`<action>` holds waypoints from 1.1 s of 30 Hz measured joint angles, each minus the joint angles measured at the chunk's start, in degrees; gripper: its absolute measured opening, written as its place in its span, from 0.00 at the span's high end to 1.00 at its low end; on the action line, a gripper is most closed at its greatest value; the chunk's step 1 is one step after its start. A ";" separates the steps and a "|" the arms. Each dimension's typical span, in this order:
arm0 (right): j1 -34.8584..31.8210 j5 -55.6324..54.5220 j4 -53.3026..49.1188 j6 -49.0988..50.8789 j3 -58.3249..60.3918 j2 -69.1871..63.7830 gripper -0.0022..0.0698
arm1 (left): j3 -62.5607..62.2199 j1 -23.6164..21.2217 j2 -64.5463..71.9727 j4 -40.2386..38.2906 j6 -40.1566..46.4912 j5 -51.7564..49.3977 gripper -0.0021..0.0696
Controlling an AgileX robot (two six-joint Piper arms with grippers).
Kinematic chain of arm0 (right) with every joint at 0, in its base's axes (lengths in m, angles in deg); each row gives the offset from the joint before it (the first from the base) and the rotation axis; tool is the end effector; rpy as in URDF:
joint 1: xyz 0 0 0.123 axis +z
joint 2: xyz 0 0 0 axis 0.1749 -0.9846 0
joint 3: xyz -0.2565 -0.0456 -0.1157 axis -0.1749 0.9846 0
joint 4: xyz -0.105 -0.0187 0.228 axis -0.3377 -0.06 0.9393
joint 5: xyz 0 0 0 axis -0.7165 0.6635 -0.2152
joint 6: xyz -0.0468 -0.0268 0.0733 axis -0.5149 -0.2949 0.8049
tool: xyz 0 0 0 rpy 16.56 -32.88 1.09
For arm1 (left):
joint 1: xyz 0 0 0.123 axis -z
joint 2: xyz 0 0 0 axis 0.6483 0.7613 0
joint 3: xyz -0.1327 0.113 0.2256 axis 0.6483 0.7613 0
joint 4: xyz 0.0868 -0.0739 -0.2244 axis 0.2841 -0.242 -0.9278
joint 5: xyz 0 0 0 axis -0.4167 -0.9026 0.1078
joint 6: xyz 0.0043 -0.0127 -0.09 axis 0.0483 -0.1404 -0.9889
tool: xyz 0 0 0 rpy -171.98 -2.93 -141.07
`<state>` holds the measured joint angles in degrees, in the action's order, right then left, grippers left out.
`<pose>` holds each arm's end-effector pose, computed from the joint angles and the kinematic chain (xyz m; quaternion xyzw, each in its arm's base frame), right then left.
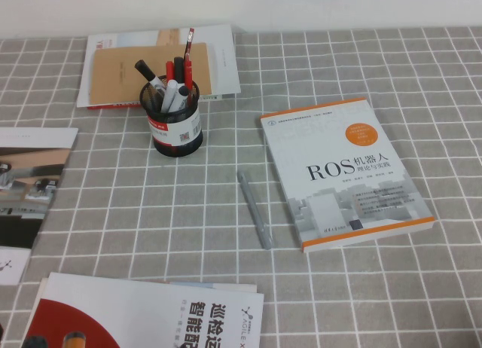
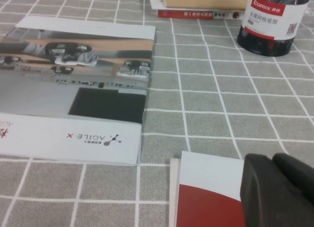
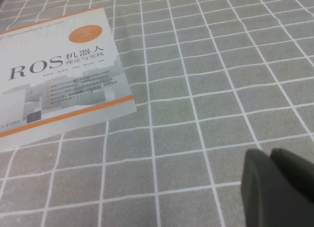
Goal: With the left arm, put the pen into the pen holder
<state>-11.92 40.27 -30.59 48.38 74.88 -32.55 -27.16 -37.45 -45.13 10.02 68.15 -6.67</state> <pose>0.0537 0.0030 0.1697 0.0757 0.8095 0.0681 0.5782 0.0520 -0.0067 0.1715 0.0216 0.8060 -0.0419 0.5900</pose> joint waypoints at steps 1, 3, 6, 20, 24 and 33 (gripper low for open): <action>0.00 0.00 0.00 0.00 0.00 0.00 0.99 | 0.00 0.00 0.00 0.00 0.09 0.14 0.97; 0.00 0.00 0.00 0.00 0.00 0.00 0.99 | 0.00 0.00 0.00 0.00 0.09 0.35 0.97; 0.00 0.00 0.00 0.00 0.00 0.00 0.99 | 0.00 0.00 0.00 0.00 0.09 0.44 0.97; 0.00 0.00 0.00 0.00 0.00 0.00 0.99 | 0.00 0.00 0.00 -4.56 -3.57 6.92 0.97; 0.00 0.00 0.00 0.00 0.00 0.00 0.99 | 0.00 0.00 0.00 -9.09 -9.56 10.86 0.97; 0.00 0.00 0.00 0.00 0.00 0.00 0.99 | 0.00 0.00 0.00 -12.79 -13.93 13.98 0.97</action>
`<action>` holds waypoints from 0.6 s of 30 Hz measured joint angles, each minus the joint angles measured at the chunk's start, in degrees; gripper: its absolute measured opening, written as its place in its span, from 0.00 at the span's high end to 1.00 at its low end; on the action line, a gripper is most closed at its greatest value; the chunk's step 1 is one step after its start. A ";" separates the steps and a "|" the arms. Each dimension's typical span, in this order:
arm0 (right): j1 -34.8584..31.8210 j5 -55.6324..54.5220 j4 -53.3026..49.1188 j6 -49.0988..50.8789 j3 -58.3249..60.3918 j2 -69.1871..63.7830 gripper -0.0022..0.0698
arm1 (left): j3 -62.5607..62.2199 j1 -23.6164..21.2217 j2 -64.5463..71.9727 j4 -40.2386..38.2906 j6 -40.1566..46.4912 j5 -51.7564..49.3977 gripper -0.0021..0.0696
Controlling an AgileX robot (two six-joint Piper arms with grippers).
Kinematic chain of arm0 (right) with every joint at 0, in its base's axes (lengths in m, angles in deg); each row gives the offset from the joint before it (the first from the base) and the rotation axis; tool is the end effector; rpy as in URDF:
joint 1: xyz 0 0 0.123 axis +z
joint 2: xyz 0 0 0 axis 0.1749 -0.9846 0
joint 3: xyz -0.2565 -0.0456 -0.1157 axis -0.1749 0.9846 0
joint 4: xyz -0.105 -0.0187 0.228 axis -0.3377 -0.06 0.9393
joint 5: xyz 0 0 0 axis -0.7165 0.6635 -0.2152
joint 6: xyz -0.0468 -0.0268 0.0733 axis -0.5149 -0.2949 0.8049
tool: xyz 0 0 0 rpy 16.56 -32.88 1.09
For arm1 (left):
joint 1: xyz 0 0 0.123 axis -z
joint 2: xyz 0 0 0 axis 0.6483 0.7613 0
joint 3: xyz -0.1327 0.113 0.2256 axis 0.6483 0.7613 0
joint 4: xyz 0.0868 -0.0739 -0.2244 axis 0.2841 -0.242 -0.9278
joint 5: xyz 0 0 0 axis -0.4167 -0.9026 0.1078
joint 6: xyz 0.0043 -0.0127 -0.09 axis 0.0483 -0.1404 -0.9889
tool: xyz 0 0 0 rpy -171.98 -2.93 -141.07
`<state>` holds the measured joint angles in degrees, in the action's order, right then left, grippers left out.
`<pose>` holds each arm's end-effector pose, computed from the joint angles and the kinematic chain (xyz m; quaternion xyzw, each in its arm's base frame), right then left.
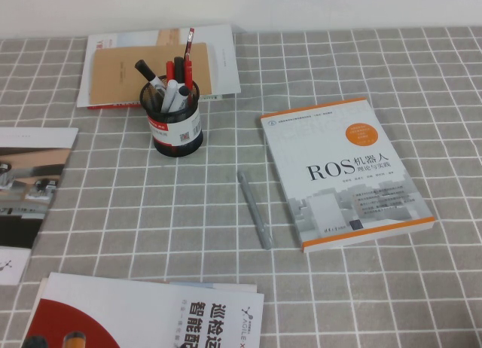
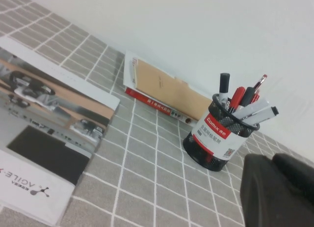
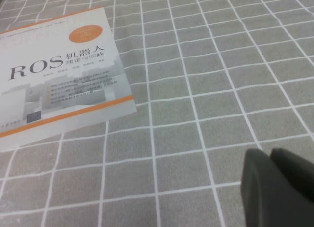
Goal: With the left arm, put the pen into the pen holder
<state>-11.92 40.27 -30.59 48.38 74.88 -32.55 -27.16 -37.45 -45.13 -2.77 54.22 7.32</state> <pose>0.0537 0.0030 0.1697 0.0757 0.8095 0.0681 0.5782 0.0561 -0.0071 0.1938 -0.1469 0.7115 -0.2038 0.6562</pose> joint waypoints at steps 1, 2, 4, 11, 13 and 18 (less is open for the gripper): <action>0.00 0.00 0.00 0.00 0.00 0.00 0.99 | 0.00 0.00 0.00 0.00 0.14 0.12 0.97; 0.00 0.00 0.00 0.00 0.00 0.00 0.99 | 0.00 0.00 0.00 -0.14 0.14 0.26 0.97; 0.00 0.00 0.00 0.00 0.00 0.00 0.99 | 0.00 0.00 0.00 -0.44 -0.80 0.38 0.97; 0.00 0.00 0.00 0.00 0.00 0.00 0.99 | -4.42 0.00 6.04 -0.80 -2.25 -6.04 0.97; 0.00 0.00 0.00 0.00 0.00 0.00 0.99 | -8.30 0.00 10.89 -0.80 -2.51 -10.67 0.97; 0.00 0.00 0.00 0.00 0.00 0.00 0.99 | -18.05 0.00 22.14 -1.44 -0.08 -23.20 0.97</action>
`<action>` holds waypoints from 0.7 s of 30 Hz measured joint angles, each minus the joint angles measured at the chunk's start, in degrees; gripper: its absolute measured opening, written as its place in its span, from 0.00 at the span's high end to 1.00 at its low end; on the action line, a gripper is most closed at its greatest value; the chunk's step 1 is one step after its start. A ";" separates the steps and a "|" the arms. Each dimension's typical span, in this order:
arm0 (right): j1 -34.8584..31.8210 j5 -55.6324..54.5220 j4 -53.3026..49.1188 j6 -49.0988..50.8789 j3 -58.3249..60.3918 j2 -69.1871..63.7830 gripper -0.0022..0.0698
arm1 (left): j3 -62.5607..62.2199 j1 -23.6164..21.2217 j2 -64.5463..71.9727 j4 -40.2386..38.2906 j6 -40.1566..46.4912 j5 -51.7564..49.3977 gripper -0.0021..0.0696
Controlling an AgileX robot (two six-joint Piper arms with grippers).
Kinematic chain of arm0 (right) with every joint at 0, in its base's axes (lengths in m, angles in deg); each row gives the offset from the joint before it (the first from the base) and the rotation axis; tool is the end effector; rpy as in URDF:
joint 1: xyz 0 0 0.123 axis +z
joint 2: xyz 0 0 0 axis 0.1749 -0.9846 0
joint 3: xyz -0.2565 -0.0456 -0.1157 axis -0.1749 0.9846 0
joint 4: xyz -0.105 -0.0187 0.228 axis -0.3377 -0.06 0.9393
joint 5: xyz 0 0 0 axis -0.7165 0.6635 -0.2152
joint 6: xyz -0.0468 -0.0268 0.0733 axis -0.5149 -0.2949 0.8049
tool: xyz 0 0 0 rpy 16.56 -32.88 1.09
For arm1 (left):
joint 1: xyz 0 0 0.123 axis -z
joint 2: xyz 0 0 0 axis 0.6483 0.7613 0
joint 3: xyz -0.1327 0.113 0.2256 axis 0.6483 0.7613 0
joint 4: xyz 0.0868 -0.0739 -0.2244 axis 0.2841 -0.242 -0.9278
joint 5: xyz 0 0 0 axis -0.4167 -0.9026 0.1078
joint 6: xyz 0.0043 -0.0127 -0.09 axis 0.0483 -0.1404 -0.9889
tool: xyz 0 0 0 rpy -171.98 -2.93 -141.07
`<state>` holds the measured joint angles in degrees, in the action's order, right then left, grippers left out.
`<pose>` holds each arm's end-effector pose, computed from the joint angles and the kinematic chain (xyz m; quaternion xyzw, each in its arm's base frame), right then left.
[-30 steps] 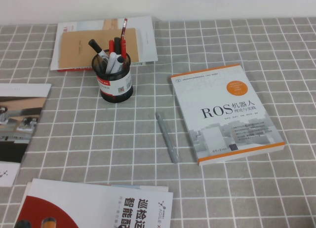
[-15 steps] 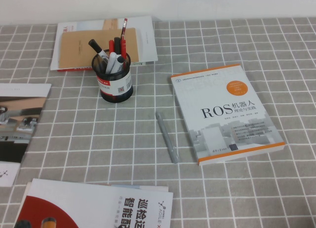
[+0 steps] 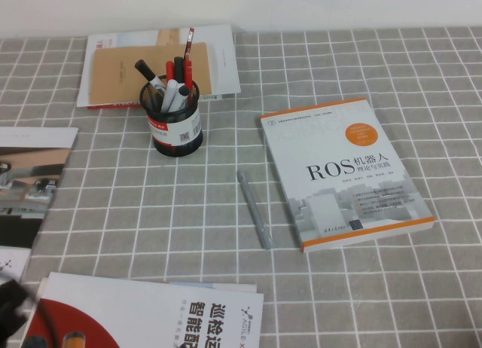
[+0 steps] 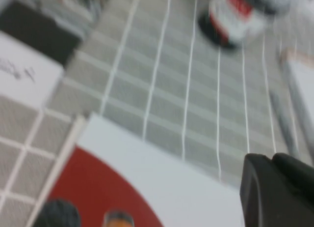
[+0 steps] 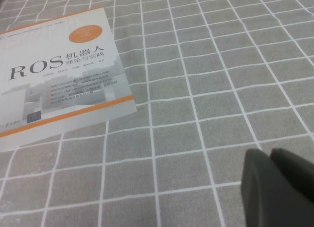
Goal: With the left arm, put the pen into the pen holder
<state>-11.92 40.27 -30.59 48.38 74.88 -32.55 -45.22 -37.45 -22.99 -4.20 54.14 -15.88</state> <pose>0.0537 0.0030 0.1697 0.0757 0.8095 0.0681 0.5782 0.0791 -0.0209 0.2414 -0.1377 0.8490 -0.2101 0.4647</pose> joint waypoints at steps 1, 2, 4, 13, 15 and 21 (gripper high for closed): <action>0.00 0.00 0.00 0.00 0.00 0.00 0.99 | -2.44 0.00 2.90 -0.56 1.46 -2.56 0.97; 0.00 0.00 0.00 0.00 0.00 0.00 0.99 | -4.04 0.00 4.76 -1.21 2.99 -4.97 0.97; 0.00 0.00 0.00 0.00 0.00 0.00 0.99 | -7.74 0.00 9.21 -2.42 6.05 -9.32 0.97; 0.00 0.00 0.00 0.00 0.00 0.00 0.99 | -17.09 0.00 26.43 -8.24 17.52 -14.34 0.97; 0.00 0.00 0.00 0.00 0.00 0.00 0.99 | -18.25 0.12 30.39 -9.71 19.56 -14.38 0.97; 0.00 0.00 0.00 0.00 0.00 0.00 0.99 | -23.03 6.67 42.88 -10.41 21.28 -14.38 0.97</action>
<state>-11.92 40.27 -30.59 48.38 74.88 -32.55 -68.25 -30.78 19.89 -14.61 75.41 -30.26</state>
